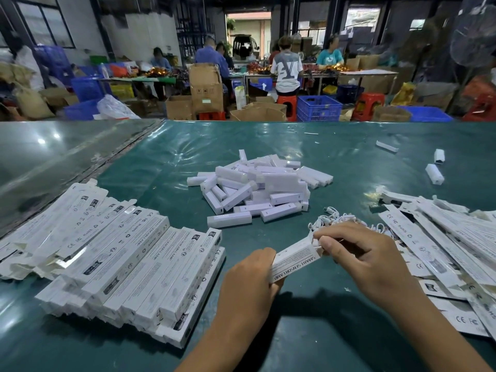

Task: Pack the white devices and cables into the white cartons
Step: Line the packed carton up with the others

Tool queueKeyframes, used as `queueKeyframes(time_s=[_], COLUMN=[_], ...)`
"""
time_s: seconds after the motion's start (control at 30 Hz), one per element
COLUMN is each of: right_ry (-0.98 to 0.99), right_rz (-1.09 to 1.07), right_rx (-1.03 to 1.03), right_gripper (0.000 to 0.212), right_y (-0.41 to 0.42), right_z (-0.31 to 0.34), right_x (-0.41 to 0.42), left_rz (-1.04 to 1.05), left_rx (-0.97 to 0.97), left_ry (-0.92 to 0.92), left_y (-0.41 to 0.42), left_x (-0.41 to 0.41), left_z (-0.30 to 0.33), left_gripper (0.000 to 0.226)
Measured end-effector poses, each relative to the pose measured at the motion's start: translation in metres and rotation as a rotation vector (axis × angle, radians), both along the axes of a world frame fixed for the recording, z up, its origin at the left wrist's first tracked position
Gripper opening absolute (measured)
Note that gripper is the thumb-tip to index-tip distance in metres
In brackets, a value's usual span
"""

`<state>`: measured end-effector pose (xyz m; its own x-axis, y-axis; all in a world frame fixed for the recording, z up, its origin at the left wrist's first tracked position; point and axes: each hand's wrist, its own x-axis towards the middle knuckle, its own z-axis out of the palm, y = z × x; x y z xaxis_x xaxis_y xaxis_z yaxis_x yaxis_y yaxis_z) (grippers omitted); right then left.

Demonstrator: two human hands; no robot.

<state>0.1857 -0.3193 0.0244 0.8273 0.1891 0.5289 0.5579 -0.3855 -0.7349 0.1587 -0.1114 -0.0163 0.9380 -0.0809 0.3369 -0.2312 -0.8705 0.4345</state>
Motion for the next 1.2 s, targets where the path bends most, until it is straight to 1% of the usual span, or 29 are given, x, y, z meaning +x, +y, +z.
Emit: queueKeyframes(time_s=[0.1,0.17,0.27,0.4,0.57,0.67,0.73,0.8,0.93,1.03,1.1,1.17,1.2], right_ry=[0.266,0.34,0.399,0.467,0.277,0.21,0.188,0.149,0.114,0.149,0.121,0.096,0.101], right_rz=[0.067,0.069,0.067,0.064,0.044,0.016,0.021,0.01,-0.003,0.05,0.058,0.045,0.037], right_rx=[0.38,0.474,0.505,0.461,0.244,0.141,0.122,0.123,0.092,0.036,0.02,0.096,0.157], right_gripper=[0.025,0.027,0.022,0.018,0.015,0.012,0.013,0.018,0.027,0.023,0.022,0.024,0.026], right_y=[0.005,0.008,0.007,0.004,0.005,0.005,0.007,0.01,0.012,0.016,0.017,0.016,0.015], right_z=[-0.001,-0.002,-0.005,-0.007,-0.002,-0.003,-0.004,-0.003,-0.002,-0.004,-0.004,-0.004,-0.002], right_x=[0.002,0.003,0.004,0.005,0.002,0.003,0.002,0.001,-0.001,-0.002,-0.003,-0.004,-0.005], left_rz=[-0.006,-0.002,-0.004,0.006,0.002,-0.003,0.003,0.001,-0.008,-0.027,-0.046,-0.038,-0.035], left_rx=[-0.013,0.003,0.021,0.036,0.045,0.012,-0.037,-0.074,-0.081,-0.072,-0.122,-0.214,-0.257], left_ry=[-0.017,-0.023,-0.021,-0.013,-0.019,-0.014,-0.014,-0.019,-0.024,-0.019,-0.02,-0.039,-0.045], left_y=[0.002,0.002,0.001,0.001,-0.001,0.0,0.002,0.002,0.002,0.002,0.001,0.001,0.001], left_x=[0.001,0.002,0.003,0.005,0.003,0.003,0.002,0.002,0.0,-0.002,-0.002,0.0,0.001], left_z=[-0.002,-0.004,-0.006,-0.007,-0.005,-0.004,-0.002,-0.001,0.002,0.003,0.004,0.004,0.004], left_gripper=[0.02,0.022,0.021,0.019,0.023,0.027,0.024,0.024,0.022,0.025,0.022,0.016,0.019])
